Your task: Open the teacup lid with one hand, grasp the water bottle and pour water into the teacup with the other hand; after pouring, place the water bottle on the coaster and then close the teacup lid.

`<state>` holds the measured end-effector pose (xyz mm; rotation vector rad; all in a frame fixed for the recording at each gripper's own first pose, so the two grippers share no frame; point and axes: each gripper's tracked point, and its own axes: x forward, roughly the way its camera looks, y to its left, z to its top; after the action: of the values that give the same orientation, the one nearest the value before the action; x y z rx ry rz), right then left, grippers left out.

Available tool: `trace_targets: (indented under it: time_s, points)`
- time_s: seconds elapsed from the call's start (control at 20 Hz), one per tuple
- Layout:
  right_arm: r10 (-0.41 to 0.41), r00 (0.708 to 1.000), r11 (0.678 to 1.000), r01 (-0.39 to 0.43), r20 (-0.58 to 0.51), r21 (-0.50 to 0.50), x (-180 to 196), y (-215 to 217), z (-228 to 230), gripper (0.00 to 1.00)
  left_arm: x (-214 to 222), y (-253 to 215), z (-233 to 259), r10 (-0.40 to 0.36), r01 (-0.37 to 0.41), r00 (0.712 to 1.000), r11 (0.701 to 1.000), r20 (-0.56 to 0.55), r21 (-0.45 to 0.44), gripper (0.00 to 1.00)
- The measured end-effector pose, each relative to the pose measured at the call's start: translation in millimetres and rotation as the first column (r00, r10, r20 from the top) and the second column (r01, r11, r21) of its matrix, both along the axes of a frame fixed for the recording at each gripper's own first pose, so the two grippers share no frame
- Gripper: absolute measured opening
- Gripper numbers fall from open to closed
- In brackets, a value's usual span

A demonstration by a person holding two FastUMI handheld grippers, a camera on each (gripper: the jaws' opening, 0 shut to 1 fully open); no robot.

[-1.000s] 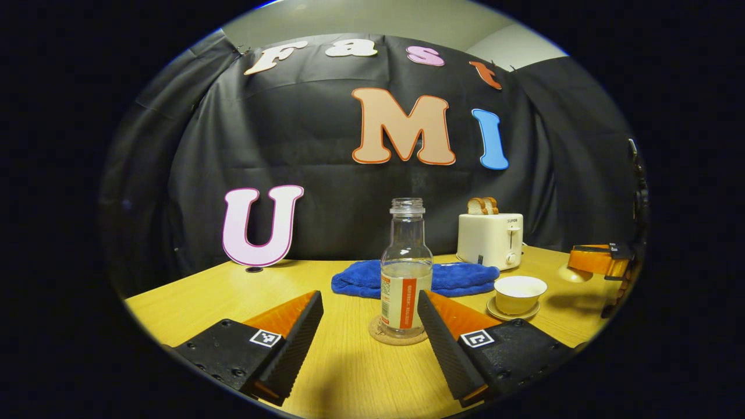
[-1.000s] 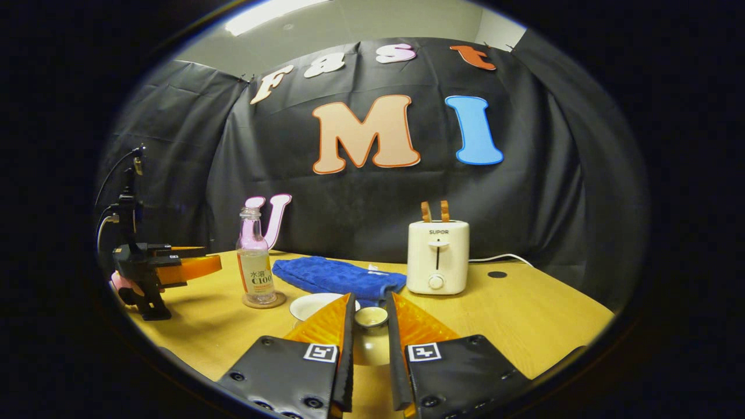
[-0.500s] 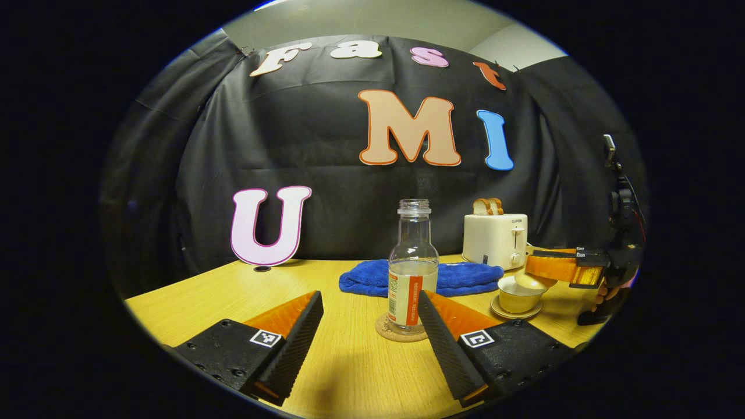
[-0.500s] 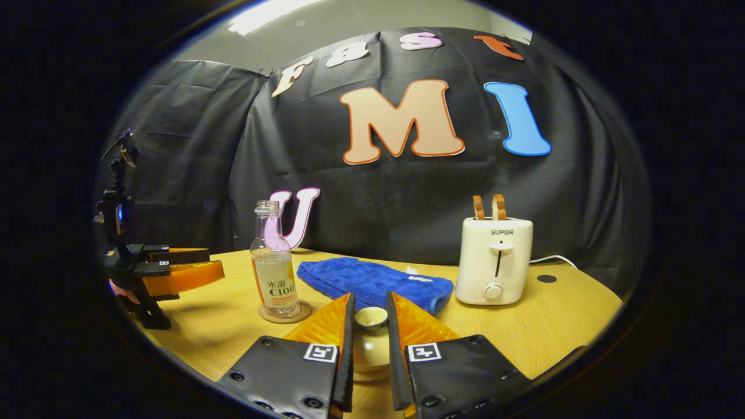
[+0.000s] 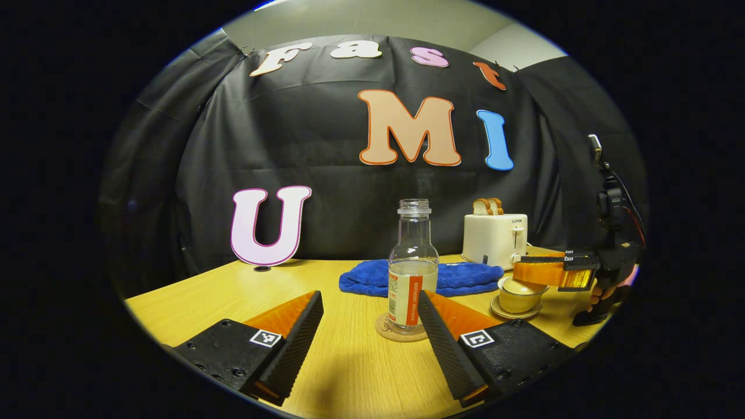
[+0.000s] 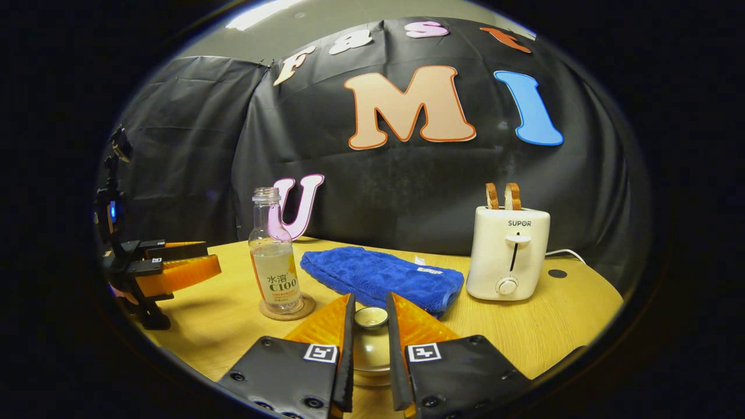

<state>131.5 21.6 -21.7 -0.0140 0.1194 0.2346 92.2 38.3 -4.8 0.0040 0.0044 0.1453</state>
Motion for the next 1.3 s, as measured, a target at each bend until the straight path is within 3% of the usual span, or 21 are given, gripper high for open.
trace_targets:
  time_s: [0.2,0.35,0.55,0.7,0.75,0.8,0.9,1.05,1.15,1.2,1.25,1.3]
  points:
    - [-0.012,1.000,1.000,0.012,-0.027,0.002,1,-4,-4,0.32,0,0,0,0.000,0.000,1.000,1.000,0.000,0.000,0.95]
    - [-0.009,0.999,1.000,0.009,-0.039,-0.004,-5,-4,-3,0.39,0,0,0,0.000,0.000,1.000,1.000,-0.001,0.001,0.95]
    - [0.005,1.000,1.000,-0.005,-0.024,-0.008,-11,-3,-2,0.68,1,0,0,0.002,-0.002,1.000,1.000,0.000,0.001,0.95]
    - [-0.025,0.999,1.000,0.024,0.046,0.017,-22,-11,10,0.91,1,1,0,0.005,-0.005,1.000,1.000,-0.001,0.001,0.95]
    - [-0.035,0.997,0.999,0.033,0.071,0.026,-27,-13,14,0.91,1,1,0,0.005,-0.005,1.000,1.000,-0.001,0.001,0.95]
    - [-0.049,0.994,0.998,0.047,0.094,0.030,-31,-16,17,0.82,0,1,0,0.005,-0.005,1.000,1.000,-0.001,0.001,0.95]
    - [-0.066,0.992,0.998,0.063,0.104,0.031,-41,-21,18,0.82,1,1,0,0.005,-0.005,1.000,1.000,0.000,0.001,0.95]
    - [-0.100,0.989,0.995,0.097,0.107,0.030,-53,-31,19,0.90,0,1,0,0.005,-0.005,1.000,1.000,0.000,0.001,0.95]
    - [-0.153,0.982,0.988,0.151,0.112,0.030,-62,-42,20,0.82,1,1,0,0.005,-0.005,1.000,1.000,-0.001,0.001,0.95]
    - [-0.179,0.977,0.984,0.176,0.114,0.029,-70,-47,21,0.90,0,1,0,0.004,-0.004,1.000,1.000,0.000,0.001,0.95]
    - [-0.203,0.972,0.979,0.201,0.117,0.029,-77,-51,22,0.86,0,1,0,0.005,-0.005,1.000,1.000,0.000,0.001,0.95]
    - [-0.227,0.967,0.974,0.225,0.118,0.028,-83,-54,23,0.90,0,1,0,0.007,-0.007,1.000,1.000,-0.002,0.002,0.95]
